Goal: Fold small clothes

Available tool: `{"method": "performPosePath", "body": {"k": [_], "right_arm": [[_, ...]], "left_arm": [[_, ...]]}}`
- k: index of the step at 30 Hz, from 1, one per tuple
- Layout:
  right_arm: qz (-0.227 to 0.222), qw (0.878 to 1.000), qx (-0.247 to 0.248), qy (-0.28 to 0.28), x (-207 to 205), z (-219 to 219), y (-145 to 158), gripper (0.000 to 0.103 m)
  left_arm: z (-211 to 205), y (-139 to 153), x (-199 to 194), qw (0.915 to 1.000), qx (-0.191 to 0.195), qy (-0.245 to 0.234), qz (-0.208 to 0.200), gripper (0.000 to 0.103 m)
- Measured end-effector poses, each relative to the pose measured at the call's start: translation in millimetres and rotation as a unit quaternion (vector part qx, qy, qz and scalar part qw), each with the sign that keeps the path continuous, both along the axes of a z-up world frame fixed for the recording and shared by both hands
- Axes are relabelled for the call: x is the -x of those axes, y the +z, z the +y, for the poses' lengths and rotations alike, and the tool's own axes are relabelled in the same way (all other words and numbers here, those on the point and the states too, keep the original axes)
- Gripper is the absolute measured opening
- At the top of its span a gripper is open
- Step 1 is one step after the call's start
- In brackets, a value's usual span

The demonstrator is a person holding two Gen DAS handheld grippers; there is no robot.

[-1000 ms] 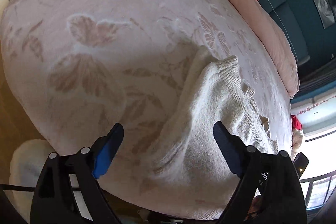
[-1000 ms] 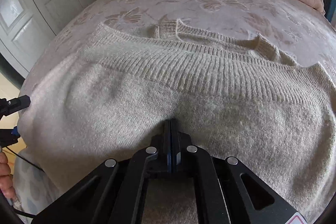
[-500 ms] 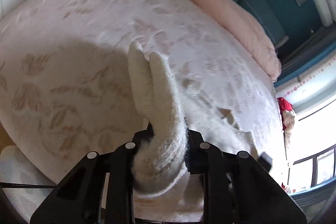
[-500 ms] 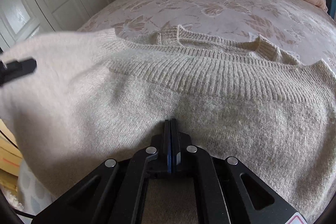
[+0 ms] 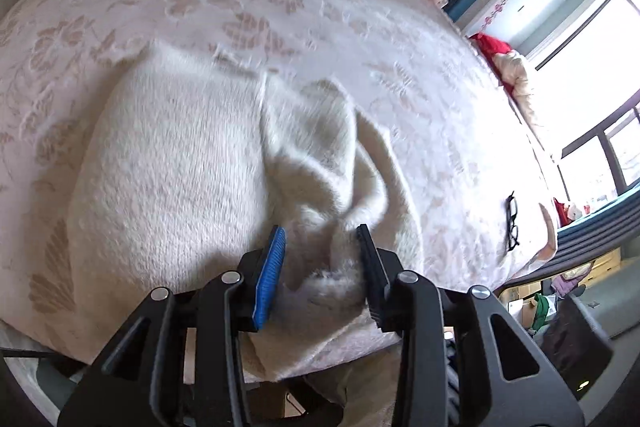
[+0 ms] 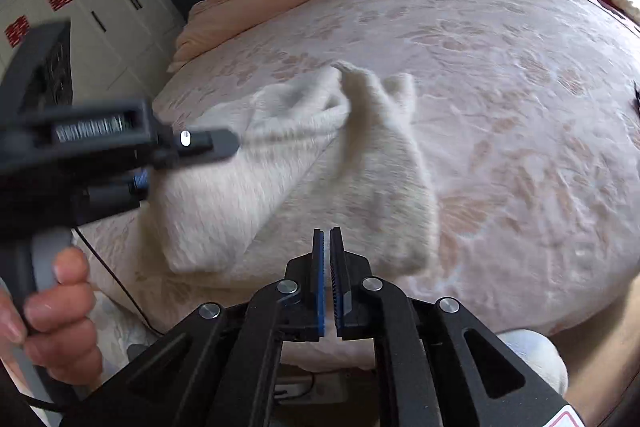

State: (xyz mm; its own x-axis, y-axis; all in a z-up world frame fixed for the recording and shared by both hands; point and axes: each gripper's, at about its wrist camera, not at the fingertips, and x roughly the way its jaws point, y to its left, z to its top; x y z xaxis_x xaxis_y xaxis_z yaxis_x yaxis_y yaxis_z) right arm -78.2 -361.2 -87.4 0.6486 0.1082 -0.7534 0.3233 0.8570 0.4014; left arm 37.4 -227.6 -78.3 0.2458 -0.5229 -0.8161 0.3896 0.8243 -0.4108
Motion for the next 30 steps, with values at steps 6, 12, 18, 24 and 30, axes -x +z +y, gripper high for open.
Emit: {"method": "performPosePath", "body": {"k": [6,12,18,24,30], "right_arm": [[-0.031,0.998,-0.056,-0.014,12,-25,25,0.06],[-0.026,0.993,-0.116,0.011,-48,-16,37,0.07],[0.066,0.991,-0.119,-0.003,-90,2,7,0.07],[0.072,0.989,-0.13,0.027,-113,19,-4,0.019],[-0.051,0.994,-0.098,0.011,-82,-19,51,0.028]], "left_arm": [[64,36,15,0.991,-0.04,0.024,-0.125,0.083],[131,46,-1,0.9771,-0.115,0.087,-0.157,0.087],[159,24,8,0.9788,-0.117,0.113,-0.124,0.087],[159,18,15,0.9816,-0.12,0.095,-0.114,0.087],[156,16,18,0.9831,-0.122,0.08,-0.11,0.088]]}}
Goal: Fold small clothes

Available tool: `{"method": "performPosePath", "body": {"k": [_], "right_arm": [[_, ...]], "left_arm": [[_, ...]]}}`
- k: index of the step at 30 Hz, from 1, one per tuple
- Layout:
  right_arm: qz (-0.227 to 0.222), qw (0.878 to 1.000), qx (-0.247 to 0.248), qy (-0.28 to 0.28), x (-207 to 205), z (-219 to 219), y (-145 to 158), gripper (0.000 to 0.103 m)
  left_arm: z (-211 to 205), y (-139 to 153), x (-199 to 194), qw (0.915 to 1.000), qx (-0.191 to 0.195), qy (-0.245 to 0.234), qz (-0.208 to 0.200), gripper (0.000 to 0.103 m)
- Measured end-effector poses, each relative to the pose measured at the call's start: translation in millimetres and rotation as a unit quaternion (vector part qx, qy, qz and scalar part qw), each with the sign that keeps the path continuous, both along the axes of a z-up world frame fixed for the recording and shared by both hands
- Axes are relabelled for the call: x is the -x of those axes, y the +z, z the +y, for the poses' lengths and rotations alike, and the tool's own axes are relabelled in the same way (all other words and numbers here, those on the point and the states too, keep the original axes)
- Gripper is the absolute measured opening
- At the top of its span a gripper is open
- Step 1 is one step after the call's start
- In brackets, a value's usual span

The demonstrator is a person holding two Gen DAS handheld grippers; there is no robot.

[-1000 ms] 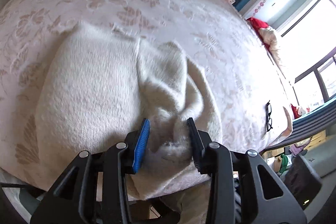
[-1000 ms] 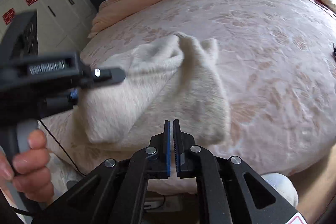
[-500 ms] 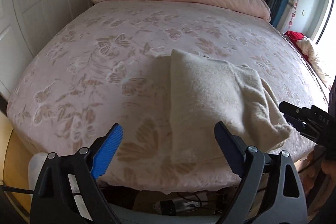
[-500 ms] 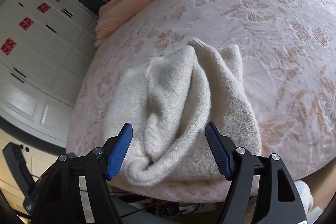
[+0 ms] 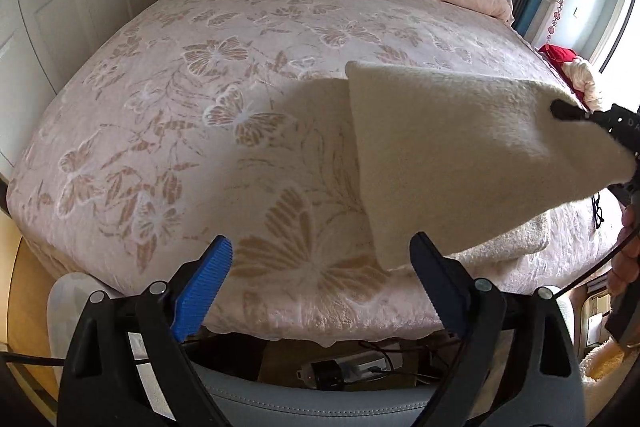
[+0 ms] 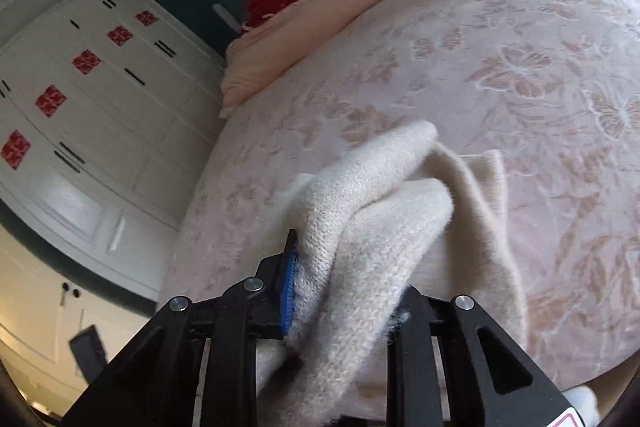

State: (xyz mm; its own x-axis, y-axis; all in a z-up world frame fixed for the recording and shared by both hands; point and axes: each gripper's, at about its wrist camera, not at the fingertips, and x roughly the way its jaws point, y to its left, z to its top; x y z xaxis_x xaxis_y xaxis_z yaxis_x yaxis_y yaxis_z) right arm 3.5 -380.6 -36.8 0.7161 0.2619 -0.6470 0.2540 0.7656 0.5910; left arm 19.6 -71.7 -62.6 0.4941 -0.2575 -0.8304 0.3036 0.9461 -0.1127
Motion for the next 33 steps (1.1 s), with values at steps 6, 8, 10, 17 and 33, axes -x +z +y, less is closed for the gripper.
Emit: {"method": "performPosePath", "body": {"k": [6,8,10,17,33], "right_arm": [[0.082,0.996,0.022,-0.038,29,-20,-52,0.034],[0.056,0.996,0.042,-0.05,41,-15,-33,0.04],[0.051,0.997,0.047,-0.034,43,-8,-26,0.049],[0.098,0.993,0.065,0.024,20,15,-65,0.037],[0.051,0.993,0.095,-0.039,54,-19,-25,0.033]], "left_arm": [[-22,-17,-1,0.9995,-0.002,-0.023,0.024,0.088],[-30,-20,2,0.9991,-0.005,-0.035,0.023,0.088],[-41,-26,3,0.9983,-0.008,-0.051,0.027,0.089],[-73,-57,-6,0.9953,-0.04,-0.069,0.056,0.087],[-74,-52,-4,0.9918,-0.044,-0.091,0.079,0.08]]}}
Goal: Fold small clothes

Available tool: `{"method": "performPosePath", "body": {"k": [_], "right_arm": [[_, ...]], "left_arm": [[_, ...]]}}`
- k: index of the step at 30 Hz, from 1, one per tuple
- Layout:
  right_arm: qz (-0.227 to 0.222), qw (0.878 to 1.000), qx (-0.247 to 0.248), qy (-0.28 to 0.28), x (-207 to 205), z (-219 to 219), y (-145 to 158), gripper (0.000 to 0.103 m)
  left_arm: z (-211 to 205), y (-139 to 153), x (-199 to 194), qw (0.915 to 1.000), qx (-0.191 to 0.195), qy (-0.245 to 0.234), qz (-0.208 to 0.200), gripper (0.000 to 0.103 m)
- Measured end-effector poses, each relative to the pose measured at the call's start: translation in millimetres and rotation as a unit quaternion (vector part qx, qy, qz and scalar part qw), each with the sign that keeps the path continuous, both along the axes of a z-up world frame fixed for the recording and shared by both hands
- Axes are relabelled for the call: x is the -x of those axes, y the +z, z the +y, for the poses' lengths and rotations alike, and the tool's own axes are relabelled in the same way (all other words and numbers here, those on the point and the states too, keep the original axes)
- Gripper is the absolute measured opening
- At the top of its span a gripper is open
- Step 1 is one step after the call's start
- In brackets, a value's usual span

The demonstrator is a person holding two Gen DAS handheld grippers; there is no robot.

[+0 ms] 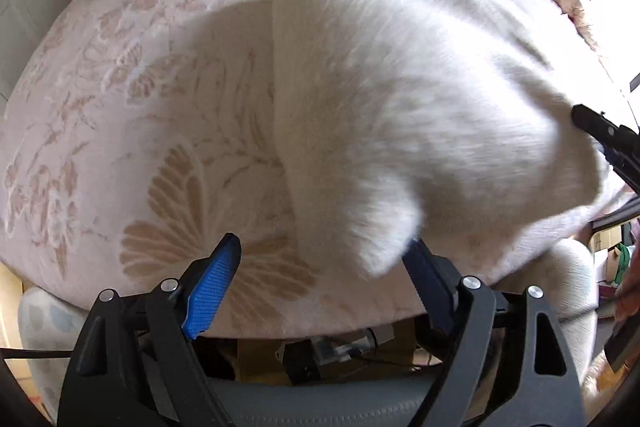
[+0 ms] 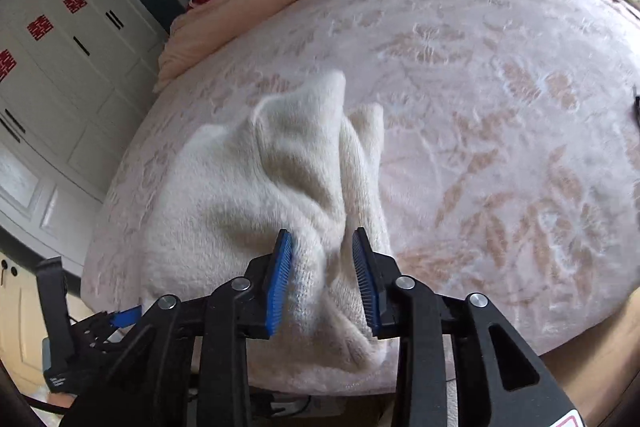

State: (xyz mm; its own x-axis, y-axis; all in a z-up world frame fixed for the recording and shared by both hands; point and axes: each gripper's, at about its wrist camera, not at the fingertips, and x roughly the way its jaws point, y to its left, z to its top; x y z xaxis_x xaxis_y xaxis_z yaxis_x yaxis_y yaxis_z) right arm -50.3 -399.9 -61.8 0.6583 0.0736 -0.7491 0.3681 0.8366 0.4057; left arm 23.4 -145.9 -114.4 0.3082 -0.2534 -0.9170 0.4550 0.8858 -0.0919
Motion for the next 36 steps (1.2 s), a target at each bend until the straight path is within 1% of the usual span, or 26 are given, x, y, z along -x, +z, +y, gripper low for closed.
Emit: {"method": "performPosePath", "body": {"k": [2,4,5,6,7,9,11,12,13,14,15,17,18,19,20,21,22,24,26,27,29,30,31,33,35,36], "right_arm": [[-0.021,0.999,0.031,0.003,5,7,26,0.033],[-0.044,0.998,0.036,0.023,-2,14,43,0.029],[-0.049,0.997,0.031,0.04,-9,20,47,0.026],[-0.052,0.997,0.024,0.059,-17,27,46,0.019],[-0.05,0.996,0.019,0.076,-27,34,42,0.015],[-0.025,0.994,0.026,0.107,-48,44,22,0.005],[0.052,0.991,0.087,0.083,-65,37,-21,0.0],[0.075,0.991,0.082,0.076,-67,27,-41,0.0],[0.07,0.994,0.052,0.062,-64,16,-50,0.0],[0.062,0.996,0.031,0.051,-59,13,-44,0.0],[0.058,0.996,0.035,0.05,-56,17,-31,0.0],[0.038,0.995,0.07,0.058,-49,32,-7,0.0],[0.034,0.994,0.082,0.064,-47,37,-3,0.0],[0.043,0.993,0.089,0.068,-48,39,-9,0.0],[0.068,0.99,0.099,0.069,-52,37,-26,0.0],[0.089,0.989,0.095,0.073,-54,33,-45,0.0],[0.08,0.992,0.075,0.065,-51,29,-49,0.0],[0.057,0.995,0.054,0.056,-43,28,-28,0.0],[0.029,0.995,0.069,0.059,-32,37,-6,0.0],[0.035,0.994,0.077,0.063,-29,39,-5,0.0],[0.078,0.989,0.102,0.068,-30,37,-32,0.0],[0.089,0.989,0.09,0.075,-29,32,-49,0.0],[0.077,0.993,0.064,0.065,-25,27,-51,0.0],[0.053,0.997,0.032,0.048,-15,26,-30,0.0],[0.022,0.998,0.042,0.038,-6,31,-9,0.0],[0.027,0.998,0.05,0.039,-6,33,-8,0.0]], "left_arm": [[5,33,7,0.999,0.039,-0.007,-0.019,0.08],[5,66,8,0.9958,0.076,-0.007,-0.051,0.085],[0,77,5,0.9943,0.082,-0.002,-0.069,0.087],[-7,83,-1,0.9927,0.087,0.0,-0.083,0.087],[-17,83,-10,0.9921,0.085,0.001,-0.092,0.087],[-36,65,-31,0.9942,0.058,0.012,-0.09,0.087],[-51,34,-53,0.9977,0.025,0.019,-0.061,0.087],[-55,17,-62,0.9986,0.008,0.024,-0.047,0.087],[-56,7,-64,0.9992,0.005,0.025,-0.033,0.087],[-56,-1,-65,0.9995,0.008,0.025,-0.018,0.087],[-53,-6,-65,0.9992,0.007,0.034,-0.017,0.087],[-49,-6,-62,0.9989,0.01,0.037,-0.026,0.087],[-49,-6,-62,0.9989,0.01,0.037,-0.026,0.087],[-49,-6,-62,0.9989,0.01,0.038,-0.025,0.088],[-50,-6,-63,0.9989,0.009,0.04,-0.023,0.088],[-51,-7,-63,0.999,0.01,0.039,-0.02,0.089],[-52,-9,-64,0.9992,0.009,0.037,-0.016,0.089],[-53,-8,-63,0.9988,-0.001,0.039,-0.029,0.09],[-54,-6,-61,0.9987,-0.008,0.033,-0.038,0.09],[-54,-6,-61,0.9986,-0.008,0.033,-0.039,0.09],[-54,-6,-61,0.9986,-0.008,0.036,-0.038,0.091],[-55,-7,-61,0.9987,-0.005,0.036,-0.035,0.092],[-55,-9,-61,0.9989,-0.004,0.036,-0.03,0.092],[-53,-6,-58,0.9982,-0.006,0.046,-0.038,0.092],[-51,-4,-57,0.9981,-0.008,0.045,-0.042,0.092],[-50,-3,-57,0.9981,-0.006,0.046,-0.041,0.092]]}}
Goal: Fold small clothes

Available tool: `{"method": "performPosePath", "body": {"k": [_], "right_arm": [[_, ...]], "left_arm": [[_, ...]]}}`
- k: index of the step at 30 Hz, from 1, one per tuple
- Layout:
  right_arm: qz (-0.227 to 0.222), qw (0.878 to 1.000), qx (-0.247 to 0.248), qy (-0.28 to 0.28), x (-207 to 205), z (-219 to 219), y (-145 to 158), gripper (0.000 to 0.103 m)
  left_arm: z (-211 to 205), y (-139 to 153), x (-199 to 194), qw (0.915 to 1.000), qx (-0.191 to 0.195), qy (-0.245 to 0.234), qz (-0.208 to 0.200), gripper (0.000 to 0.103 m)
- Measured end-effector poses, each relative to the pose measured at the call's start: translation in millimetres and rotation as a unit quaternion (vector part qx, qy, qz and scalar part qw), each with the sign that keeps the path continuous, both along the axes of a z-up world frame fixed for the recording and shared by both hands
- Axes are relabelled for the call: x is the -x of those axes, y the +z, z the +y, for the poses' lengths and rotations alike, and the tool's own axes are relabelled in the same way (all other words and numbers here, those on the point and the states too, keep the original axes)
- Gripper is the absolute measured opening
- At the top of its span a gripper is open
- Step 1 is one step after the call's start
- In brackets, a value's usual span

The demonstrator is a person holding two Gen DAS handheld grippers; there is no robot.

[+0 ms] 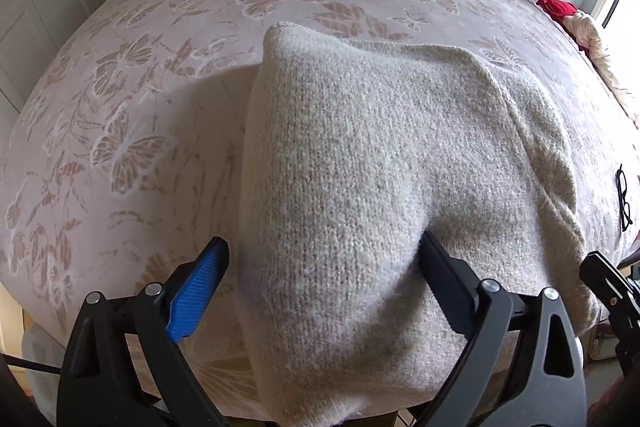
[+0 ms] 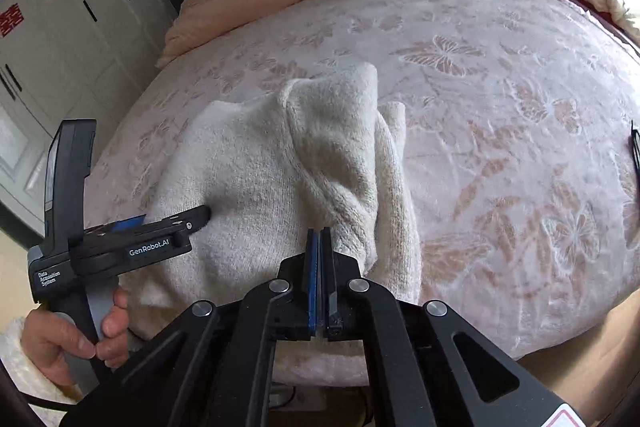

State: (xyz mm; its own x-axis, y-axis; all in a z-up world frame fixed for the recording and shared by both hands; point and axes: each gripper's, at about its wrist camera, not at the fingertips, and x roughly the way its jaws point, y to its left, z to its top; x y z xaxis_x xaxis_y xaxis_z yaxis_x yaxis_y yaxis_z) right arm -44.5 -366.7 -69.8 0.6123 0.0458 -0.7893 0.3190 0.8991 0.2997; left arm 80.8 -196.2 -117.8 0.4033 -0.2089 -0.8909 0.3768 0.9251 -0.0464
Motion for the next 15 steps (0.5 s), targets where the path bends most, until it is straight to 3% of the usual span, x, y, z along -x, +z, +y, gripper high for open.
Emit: {"method": "performPosePath", "body": {"k": [2,4,7,11,14,15], "right_arm": [[0.037,0.999,0.029,0.008,-5,1,-23,0.0],[0.05,0.999,0.005,0.019,-8,-3,-48,0.0],[0.019,1.0,-0.015,0.001,1,-4,-19,0.0],[-0.027,0.999,-0.018,-0.01,8,-12,16,0.018],[-0.021,1.0,0.003,-0.019,-18,-28,14,0.047],[-0.01,1.0,0.004,-0.02,-30,-34,8,0.048]], "left_arm": [[0,-1,-1,1.0,0.002,0.004,0.005,0.092],[-2,-1,0,0.9999,0.004,0.005,0.013,0.092],[4,13,8,0.9999,0.012,-0.004,0.005,0.091],[21,36,21,0.999,0.043,-0.012,0.001,0.091],[22,37,25,0.999,0.043,-0.014,0.001,0.091],[20,36,26,0.9991,0.041,-0.016,0.0,0.091]]}}
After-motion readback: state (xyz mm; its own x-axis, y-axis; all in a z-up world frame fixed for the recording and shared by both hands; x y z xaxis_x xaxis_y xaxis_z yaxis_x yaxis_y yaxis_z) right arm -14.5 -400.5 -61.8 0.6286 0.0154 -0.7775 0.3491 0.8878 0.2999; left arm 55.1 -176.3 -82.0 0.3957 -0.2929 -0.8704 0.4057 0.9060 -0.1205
